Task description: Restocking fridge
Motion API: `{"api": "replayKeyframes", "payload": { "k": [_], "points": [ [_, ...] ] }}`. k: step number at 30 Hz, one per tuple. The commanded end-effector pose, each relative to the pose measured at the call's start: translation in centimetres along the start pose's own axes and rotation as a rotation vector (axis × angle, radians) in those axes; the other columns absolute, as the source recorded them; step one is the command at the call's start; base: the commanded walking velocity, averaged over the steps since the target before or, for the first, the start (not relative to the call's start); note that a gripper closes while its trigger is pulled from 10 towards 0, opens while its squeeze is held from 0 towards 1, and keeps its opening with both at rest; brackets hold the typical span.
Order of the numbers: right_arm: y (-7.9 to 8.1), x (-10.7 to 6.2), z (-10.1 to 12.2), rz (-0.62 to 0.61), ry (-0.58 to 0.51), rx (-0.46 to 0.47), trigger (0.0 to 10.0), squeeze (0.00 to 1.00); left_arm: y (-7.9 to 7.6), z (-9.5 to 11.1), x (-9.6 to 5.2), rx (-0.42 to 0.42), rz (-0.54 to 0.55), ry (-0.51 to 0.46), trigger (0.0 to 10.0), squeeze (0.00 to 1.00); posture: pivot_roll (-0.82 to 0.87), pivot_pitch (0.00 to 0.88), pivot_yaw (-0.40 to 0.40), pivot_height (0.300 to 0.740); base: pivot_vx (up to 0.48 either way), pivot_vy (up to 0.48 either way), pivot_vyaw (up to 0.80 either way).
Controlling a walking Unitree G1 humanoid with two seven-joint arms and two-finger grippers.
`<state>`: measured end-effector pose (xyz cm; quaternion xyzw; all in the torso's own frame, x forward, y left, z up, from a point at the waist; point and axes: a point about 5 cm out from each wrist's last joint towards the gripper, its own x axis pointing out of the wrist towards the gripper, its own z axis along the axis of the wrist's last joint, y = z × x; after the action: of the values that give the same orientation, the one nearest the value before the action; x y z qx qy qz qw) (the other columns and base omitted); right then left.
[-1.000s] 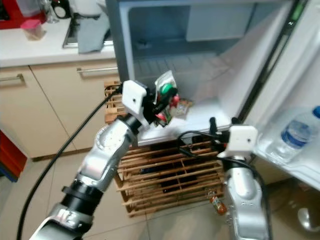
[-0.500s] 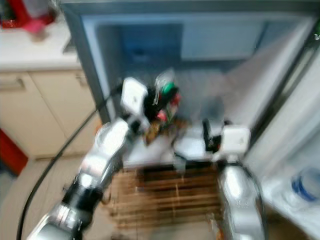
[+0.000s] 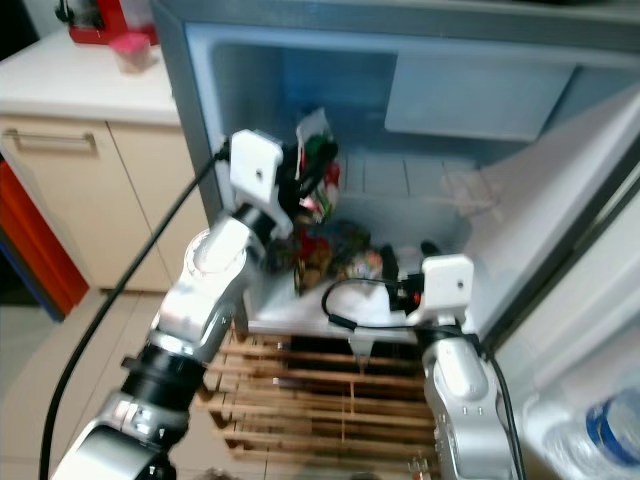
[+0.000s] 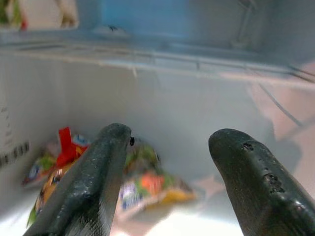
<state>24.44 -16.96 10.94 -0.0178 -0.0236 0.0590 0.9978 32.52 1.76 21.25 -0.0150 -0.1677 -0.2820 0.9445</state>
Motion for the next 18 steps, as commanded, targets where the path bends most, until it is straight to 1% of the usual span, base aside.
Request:
{"api": "replayKeyframes", "payload": {
  "k": [1, 3, 5, 8, 10, 11, 12, 15, 16, 17, 18],
  "points": [
    [-0.1, -0.2, 0.3, 0.001, 0.001, 0.002, 10.0, 0.0, -1.4, 1.3, 1.4, 0.003, -0.032, -0.046, 10.0, 0.0, -0.12, 0.0, -0.004, 0.74, 0.0, 0.0, 0.0],
    [-0.1, -0.3, 0.3, 0.007, 0.006, 0.003, 10.0, 0.0, -2.1, 1.7, 2.3, 0.058, -0.057, -0.067, 10.0, 0.0, -0.13, 0.0, -0.002, 0.74, 0.0, 0.0, 0.0],
    [0.1, -0.6, 0.3, 0.014, 0.011, 0.001, 10.0, 0.0, -2.0, 1.3, 3.2, 0.119, -0.049, -0.059, 10.0, 0.0, -0.15, 0.0, 0.001, 0.74, 0.0, 0.0, 0.0],
    [0.5, -1.3, 0.5, 0.03, 0.017, -0.003, 10.0, 0.0, -0.8, 0.2, 4.3, 0.216, 0.008, -0.006, 10.0, 0.0, -0.19, 0.0, 0.012, 0.74, 0.0, 0.0, 0.0],
    [0.7, -2.0, 0.6, 0.037, 0.021, -0.007, 10.0, 0.0, -0.1, -0.2, 4.6, 0.259, 0.037, 0.014, 10.0, 0.0, -0.22, 0.0, 0.019, 0.74, 0.0, 0.0, 0.0],
    [0.7, -2.8, 0.6, 0.038, 0.034, -0.015, 10.0, 0.0, 0.7, -0.5, 4.9, 0.283, 0.07, 0.04, 10.0, 0.0, -0.24, 0.016, 0.022, 0.74, 0.0, 0.0, 0.0],
    [0.7, -2.8, 0.6, 0.038, 0.034, -0.015, 10.0, 0.0, 0.7, -0.5, 4.9, 0.283, 0.07, 0.04, 10.0, 0.0, -0.24, 0.016, 0.022, 0.74, 0.0, 0.0, 0.0],
    [0.6, -4.0, 0.5, 0.026, 0.059, -0.019, 10.0, 0.0, 2.1, -0.2, 5.2, 0.294, 0.116, 0.047, 10.0, 0.0, -0.26, 0.033, 0.021, 0.74, 0.0, 0.0, 0.0],
    [0.6, -4.0, 0.5, 0.026, 0.059, -0.019, 10.0, 0.0, 2.1, -0.2, 5.2, 0.294, 0.116, 0.047, 10.0, 0.0, -0.26, 0.033, 0.021, 0.74, 0.0, 0.0, 0.0],
    [0.6, -4.4, 0.5, 0.021, 0.067, -0.018, 10.0, 0.0, 2.5, 0.0, 5.3, 0.292, 0.129, 0.037, 10.0, 0.0, -0.27, 0.041, 0.02, 0.74, 0.0, 0.0, 0.0],
    [0.6, -5.1, 0.6, 0.017, 0.079, -0.017, 10.0, 0.0, 2.9, 0.2, 5.4, 0.308, 0.145, 0.018, 10.0, 0.0, -0.27, 0.051, 0.017, 0.74, 0.0, 0.0, 0.0]
  ]
}}
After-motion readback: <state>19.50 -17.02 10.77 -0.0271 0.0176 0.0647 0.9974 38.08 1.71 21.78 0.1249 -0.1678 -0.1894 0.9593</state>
